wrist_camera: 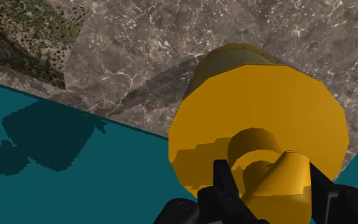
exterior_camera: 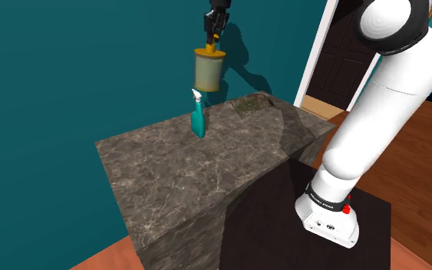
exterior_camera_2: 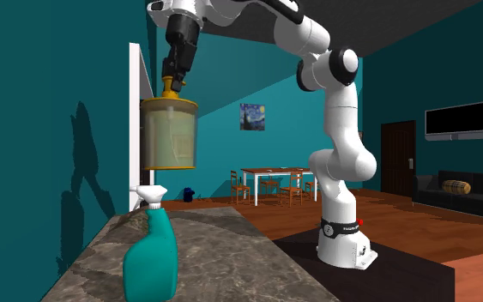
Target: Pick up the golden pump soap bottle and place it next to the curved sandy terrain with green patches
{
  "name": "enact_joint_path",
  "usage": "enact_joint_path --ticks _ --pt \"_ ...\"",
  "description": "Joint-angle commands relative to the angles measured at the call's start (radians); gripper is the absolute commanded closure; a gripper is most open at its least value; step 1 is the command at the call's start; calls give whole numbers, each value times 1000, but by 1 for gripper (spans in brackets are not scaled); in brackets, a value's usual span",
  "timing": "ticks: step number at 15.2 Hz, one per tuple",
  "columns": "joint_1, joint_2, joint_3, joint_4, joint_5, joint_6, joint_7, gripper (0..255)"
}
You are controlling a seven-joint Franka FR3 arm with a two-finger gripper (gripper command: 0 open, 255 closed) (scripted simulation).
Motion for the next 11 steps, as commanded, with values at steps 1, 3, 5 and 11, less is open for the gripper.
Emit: enact_joint_path --ticks 1,3,5,11 --pt "-22 -19 -24 -14 9 -5 -47 255" --pt "-44 -39 -50 -37 16 -5 -96 255" --pt "-65 -55 -78 -54 23 -7 -144 255" --pt "-134 -77 -169 -74 40 -21 -304 255"
